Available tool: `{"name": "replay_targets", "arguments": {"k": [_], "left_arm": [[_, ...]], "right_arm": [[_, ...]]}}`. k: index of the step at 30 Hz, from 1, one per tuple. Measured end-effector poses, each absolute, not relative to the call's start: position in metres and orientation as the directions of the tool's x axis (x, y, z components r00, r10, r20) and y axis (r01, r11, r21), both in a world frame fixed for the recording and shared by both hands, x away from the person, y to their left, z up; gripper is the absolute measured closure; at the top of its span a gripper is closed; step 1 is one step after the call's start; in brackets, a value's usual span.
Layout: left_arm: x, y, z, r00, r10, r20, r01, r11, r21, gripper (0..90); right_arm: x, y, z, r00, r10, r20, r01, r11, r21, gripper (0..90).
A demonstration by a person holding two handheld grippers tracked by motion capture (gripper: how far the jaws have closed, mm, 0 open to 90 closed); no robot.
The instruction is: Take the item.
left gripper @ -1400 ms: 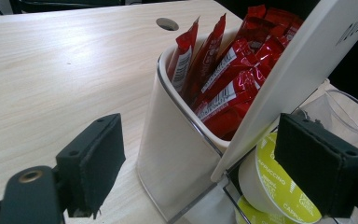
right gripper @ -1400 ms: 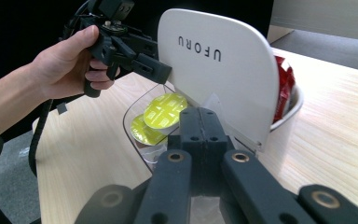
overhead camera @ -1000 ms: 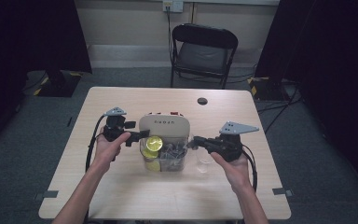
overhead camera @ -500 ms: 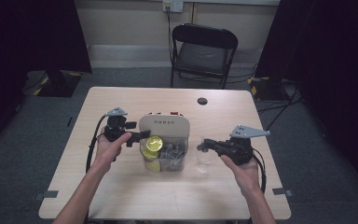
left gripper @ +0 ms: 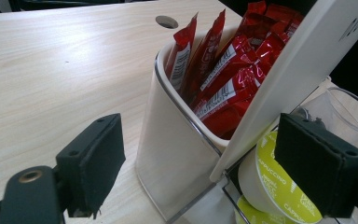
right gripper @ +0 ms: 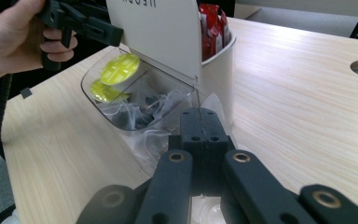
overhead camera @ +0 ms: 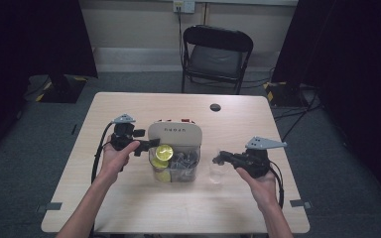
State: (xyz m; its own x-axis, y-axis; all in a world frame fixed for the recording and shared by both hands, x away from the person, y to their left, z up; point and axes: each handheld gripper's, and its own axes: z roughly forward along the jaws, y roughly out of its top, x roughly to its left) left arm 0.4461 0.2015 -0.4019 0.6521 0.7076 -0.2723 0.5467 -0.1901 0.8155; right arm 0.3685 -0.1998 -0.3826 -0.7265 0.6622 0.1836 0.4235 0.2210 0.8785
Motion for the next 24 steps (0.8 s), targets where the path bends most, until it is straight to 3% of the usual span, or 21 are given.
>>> {"name": "replay_targets", "arguments": {"k": [24], "left_arm": [[0.445, 0.202, -0.401, 0.646, 0.713, -0.270, 0.553, -0.194, 0.810, 16.2]], "right_arm": [[0.375, -0.200, -0.403, -0.707, 0.684, 0.179, 0.469, 0.264, 0.843, 90.0]]}}
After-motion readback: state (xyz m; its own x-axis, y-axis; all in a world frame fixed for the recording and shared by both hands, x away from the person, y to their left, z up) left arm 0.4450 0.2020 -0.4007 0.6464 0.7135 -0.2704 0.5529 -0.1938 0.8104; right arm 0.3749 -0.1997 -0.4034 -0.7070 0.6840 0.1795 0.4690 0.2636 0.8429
